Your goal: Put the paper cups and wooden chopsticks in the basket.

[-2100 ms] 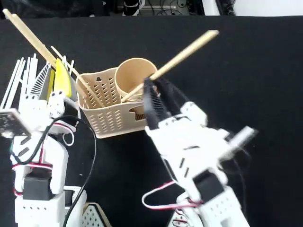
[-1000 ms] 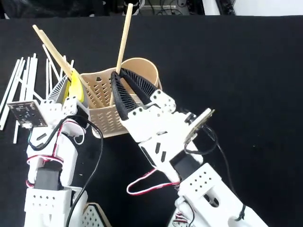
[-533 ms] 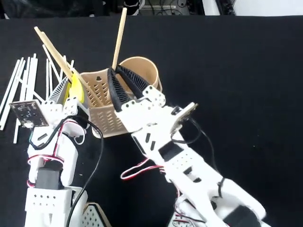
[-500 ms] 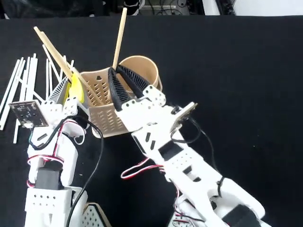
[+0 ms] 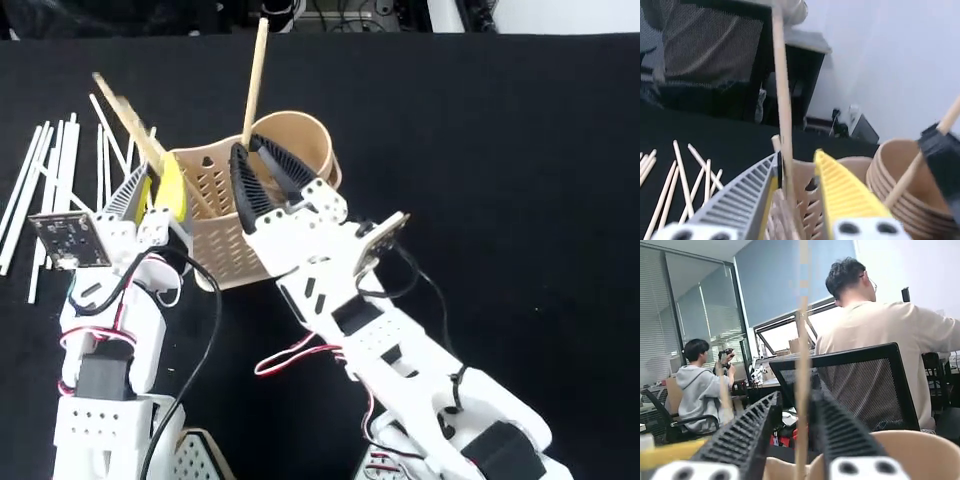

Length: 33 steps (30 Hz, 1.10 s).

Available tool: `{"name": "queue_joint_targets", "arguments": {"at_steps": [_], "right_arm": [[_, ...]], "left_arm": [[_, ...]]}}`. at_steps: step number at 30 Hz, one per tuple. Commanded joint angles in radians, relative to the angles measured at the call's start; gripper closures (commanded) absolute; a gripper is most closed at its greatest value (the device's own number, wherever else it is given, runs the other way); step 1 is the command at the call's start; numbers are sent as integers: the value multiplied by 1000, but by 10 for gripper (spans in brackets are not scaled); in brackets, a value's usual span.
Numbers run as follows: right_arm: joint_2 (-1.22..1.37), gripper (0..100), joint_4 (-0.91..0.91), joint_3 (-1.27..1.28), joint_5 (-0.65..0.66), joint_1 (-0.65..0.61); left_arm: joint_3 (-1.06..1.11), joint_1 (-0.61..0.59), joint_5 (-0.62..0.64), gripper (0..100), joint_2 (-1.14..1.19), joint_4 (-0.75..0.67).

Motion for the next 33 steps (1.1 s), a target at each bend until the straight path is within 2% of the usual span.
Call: {"name": "queue_joint_targets", "arguments": {"at_steps": [1,4,8,11,15,17,20,22,26,30,33], "right_arm": [[18,808,0,2,8,6],[15,807,0,4,20,-9],[-42,807,0,48,103,-72],[-142,807,89,71,114,-97],[-343,807,305,56,109,-94],[-479,807,450,25,107,-75],[-680,807,810,-102,101,-41],[-762,808,1085,-222,52,-31],[-785,808,1485,-437,38,-35],[-702,808,1616,-536,35,-54],[-590,808,1625,-552,35,-146]], "left_arm": [[-93,5,-5,840,-11,123],[-153,8,-5,840,-11,201],[-197,4,-5,840,-11,250],[-246,1,-5,840,-11,298],[-352,-16,-3,840,-11,381],[-460,-93,-3,840,-9,439],[-641,-234,-9,840,26,571],[-734,-300,-12,840,94,655],[-834,-390,-83,840,325,715],[-889,-503,-161,840,580,756],[-906,-602,-215,840,755,747]]}}
